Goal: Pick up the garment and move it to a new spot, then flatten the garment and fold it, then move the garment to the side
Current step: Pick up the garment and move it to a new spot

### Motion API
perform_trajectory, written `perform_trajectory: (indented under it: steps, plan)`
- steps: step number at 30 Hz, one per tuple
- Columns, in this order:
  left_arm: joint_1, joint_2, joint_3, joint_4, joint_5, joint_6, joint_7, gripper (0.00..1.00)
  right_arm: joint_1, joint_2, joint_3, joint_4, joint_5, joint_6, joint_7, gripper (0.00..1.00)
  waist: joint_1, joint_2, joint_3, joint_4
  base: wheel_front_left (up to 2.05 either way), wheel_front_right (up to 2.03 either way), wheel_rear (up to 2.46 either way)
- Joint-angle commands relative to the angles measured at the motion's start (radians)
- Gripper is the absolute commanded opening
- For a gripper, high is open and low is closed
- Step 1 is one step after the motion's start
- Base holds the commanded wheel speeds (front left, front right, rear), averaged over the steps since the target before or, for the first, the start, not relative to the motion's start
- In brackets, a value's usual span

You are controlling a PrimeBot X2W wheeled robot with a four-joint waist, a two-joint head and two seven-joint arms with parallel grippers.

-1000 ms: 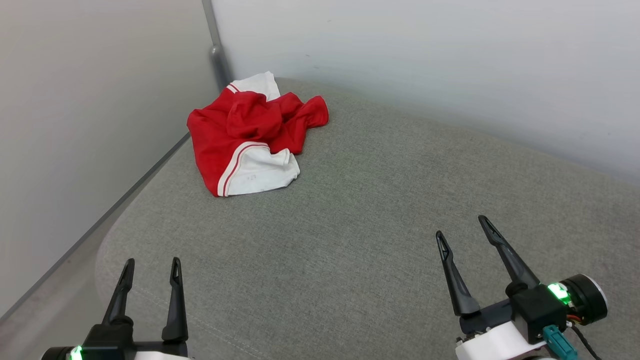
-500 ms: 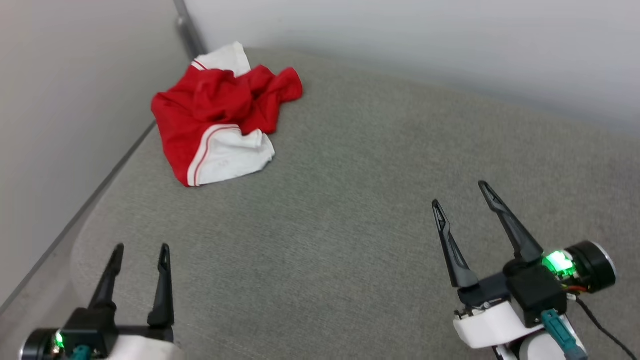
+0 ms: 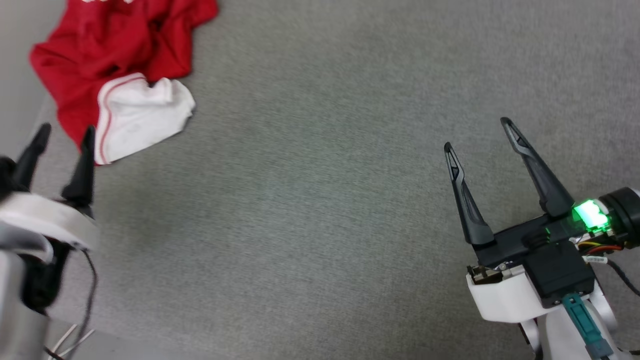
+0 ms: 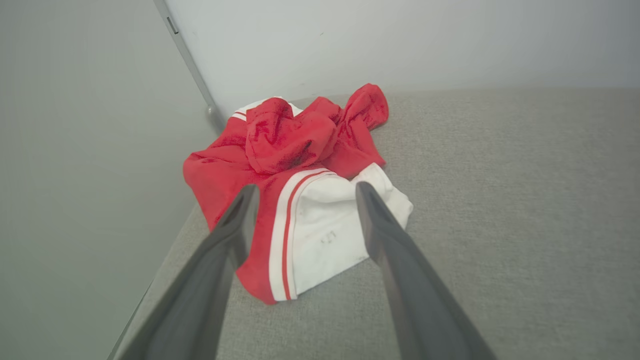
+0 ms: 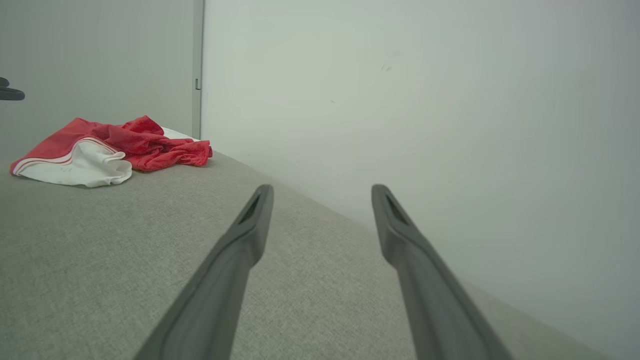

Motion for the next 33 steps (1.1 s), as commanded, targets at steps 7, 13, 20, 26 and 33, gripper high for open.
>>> perform_trajectory:
  steps: [7, 13, 20, 26, 33]
  plan:
    - [-0.209, 0.277, -0.128, 0.084, -0.234, 0.002, 0.190, 1.00, -0.043, -0.011, -0.001, -0.040, -0.015, 0.000, -0.002, 1.00, -0.0003, 0.0000, 0.183, -0.123, 0.00, 0.00, 0.00]
    - [-0.346, 0.421, -0.207, 0.167, -0.464, 0.002, 0.426, 1.00, -0.050, -0.019, 0.007, -0.056, -0.029, 0.000, -0.002, 1.00, -0.0003, 0.0000, 0.250, -0.161, 0.00, 0.00, 0.00]
    - [-0.413, 0.512, -0.273, 0.221, -0.633, 0.002, 0.614, 1.00, -0.056, -0.012, -0.004, -0.075, -0.035, 0.000, -0.002, 1.00, -0.0003, 0.0000, 0.306, -0.199, 0.00, 0.00, 0.00]
    - [-0.422, 0.509, -0.357, 0.242, -0.694, 0.002, 0.692, 1.00, -0.050, -0.013, -0.014, -0.080, -0.044, 0.000, -0.001, 1.00, -0.0003, 0.0000, 0.337, -0.210, 0.00, 0.00, 0.00]
    - [-0.425, 0.491, -0.415, 0.249, -0.742, 0.001, 0.657, 0.00, -0.050, -0.012, -0.018, -0.069, -0.050, 0.000, -0.001, 1.00, -0.0003, 0.0000, 0.319, -0.200, 0.00, 0.00, 0.00]
